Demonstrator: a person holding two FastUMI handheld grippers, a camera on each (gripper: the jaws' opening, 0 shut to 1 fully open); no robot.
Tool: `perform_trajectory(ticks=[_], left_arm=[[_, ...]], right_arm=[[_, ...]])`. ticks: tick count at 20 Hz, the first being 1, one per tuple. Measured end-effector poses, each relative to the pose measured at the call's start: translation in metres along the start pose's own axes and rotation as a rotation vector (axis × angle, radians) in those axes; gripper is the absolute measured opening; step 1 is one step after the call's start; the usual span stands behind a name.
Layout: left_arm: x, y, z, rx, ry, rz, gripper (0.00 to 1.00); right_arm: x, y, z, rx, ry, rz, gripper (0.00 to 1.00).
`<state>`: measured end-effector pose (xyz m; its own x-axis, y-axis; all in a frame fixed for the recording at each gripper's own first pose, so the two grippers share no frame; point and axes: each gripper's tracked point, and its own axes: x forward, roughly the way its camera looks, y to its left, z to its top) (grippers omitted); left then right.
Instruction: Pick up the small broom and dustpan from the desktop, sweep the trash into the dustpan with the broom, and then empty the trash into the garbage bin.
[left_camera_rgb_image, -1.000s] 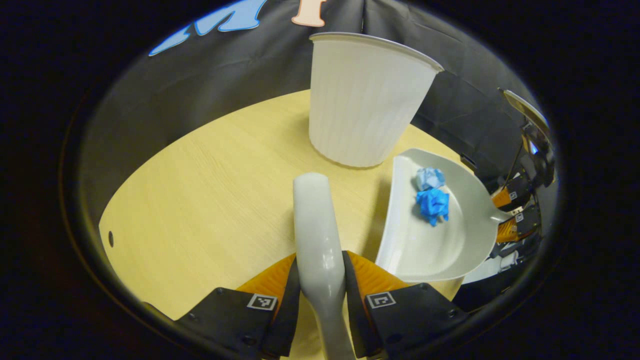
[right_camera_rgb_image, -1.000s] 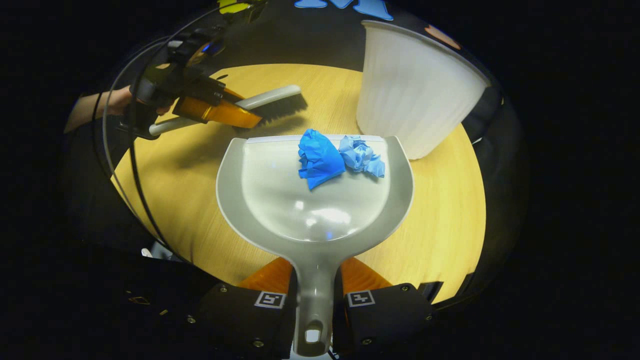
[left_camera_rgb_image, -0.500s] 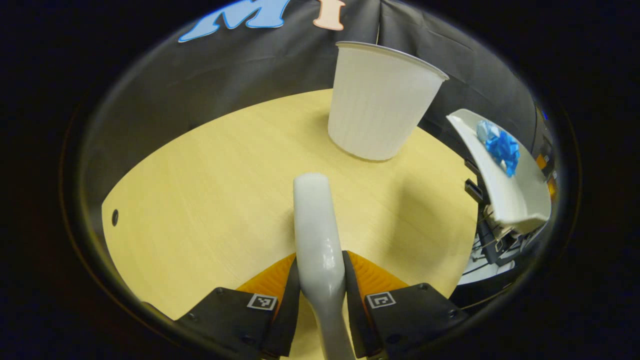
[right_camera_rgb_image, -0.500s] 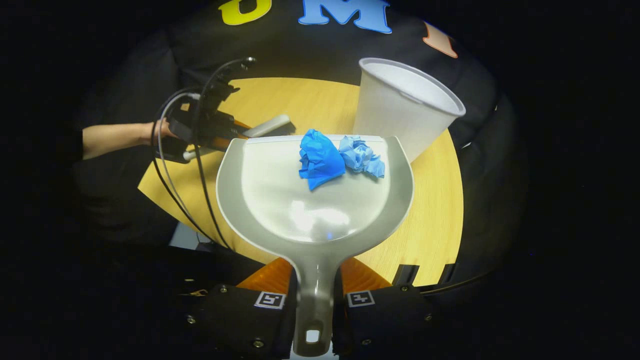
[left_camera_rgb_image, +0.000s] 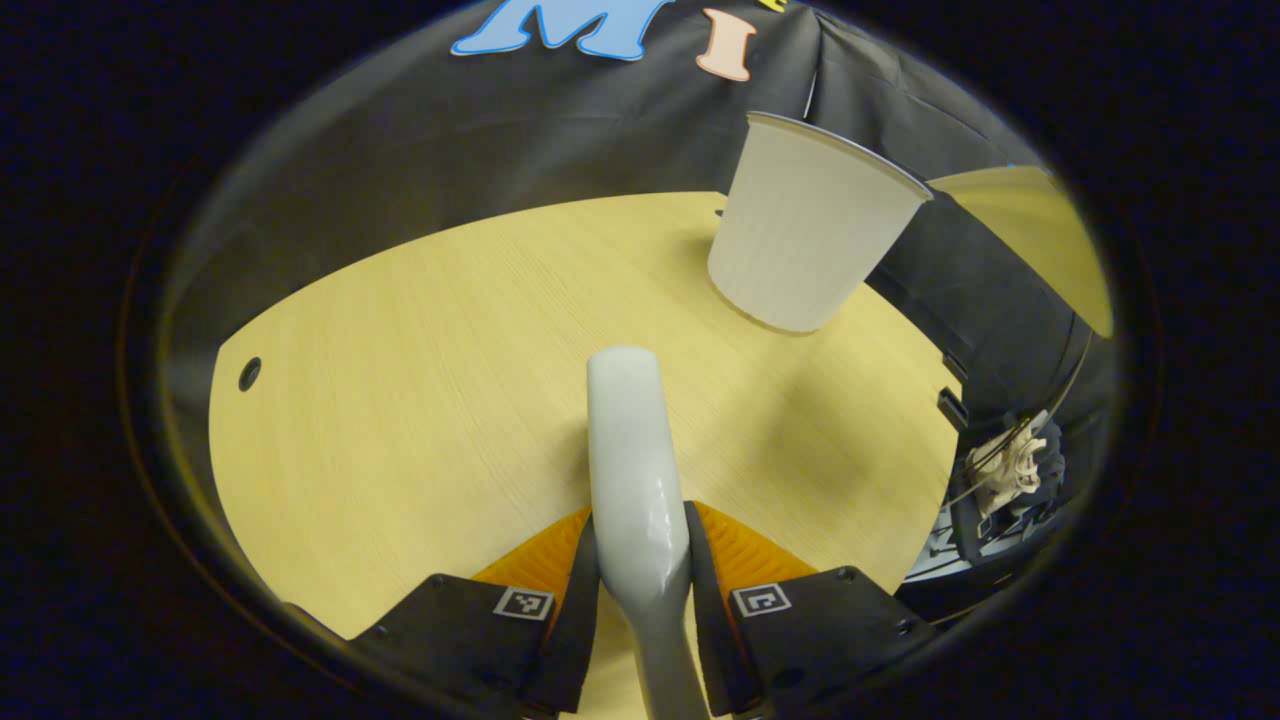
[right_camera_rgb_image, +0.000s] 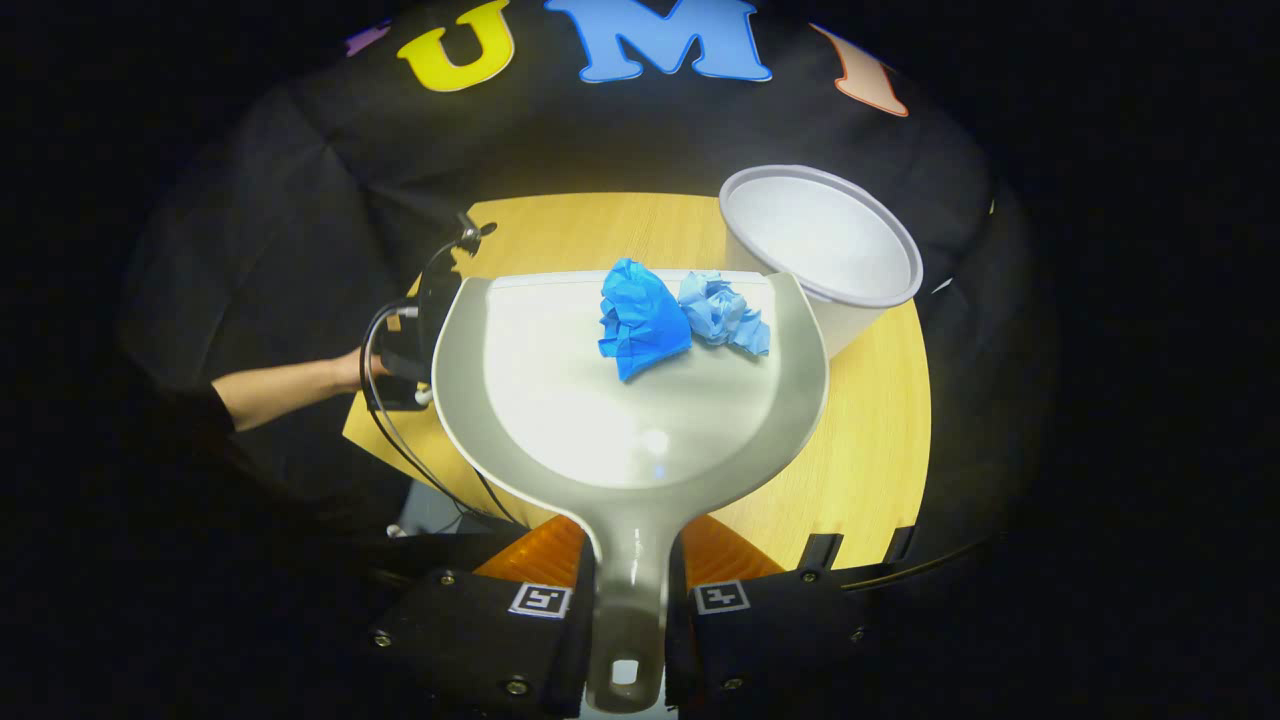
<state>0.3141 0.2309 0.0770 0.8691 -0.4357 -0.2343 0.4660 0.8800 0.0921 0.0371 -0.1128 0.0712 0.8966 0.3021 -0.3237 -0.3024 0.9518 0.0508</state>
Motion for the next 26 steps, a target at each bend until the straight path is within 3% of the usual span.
perform_trajectory(ticks=[4, 12, 21, 22, 23, 26], left_arm=[[-0.021, 0.035, 0.009, -0.037, -0.021, 0.02, 0.49], [-0.019, 0.006, -0.013, -0.048, -0.007, 0.054, 0.51], [-0.022, -0.046, -0.033, -0.015, 0.019, 0.037, 0.53], [-0.022, -0.053, -0.036, -0.015, 0.023, 0.03, 0.48], [-0.022, -0.06, -0.039, -0.014, 0.029, 0.024, 0.53], [-0.018, -0.077, -0.049, -0.015, 0.041, 0.012, 0.53]], right_arm=[[-0.007, -0.005, 0.024, 0.092, -0.047, 0.035, 0.3], [0.011, -0.027, 0.096, 0.326, -0.151, 0.176, 0.3], [0.003, -0.026, 0.134, 0.707, -0.258, 0.489, 0.3], [0.003, -0.029, 0.14, 0.756, -0.274, 0.527, 0.3], [0.001, -0.032, 0.142, 0.798, -0.289, 0.566, 0.3], [-0.005, -0.034, 0.151, 0.934, -0.345, 0.696, 0.3]])
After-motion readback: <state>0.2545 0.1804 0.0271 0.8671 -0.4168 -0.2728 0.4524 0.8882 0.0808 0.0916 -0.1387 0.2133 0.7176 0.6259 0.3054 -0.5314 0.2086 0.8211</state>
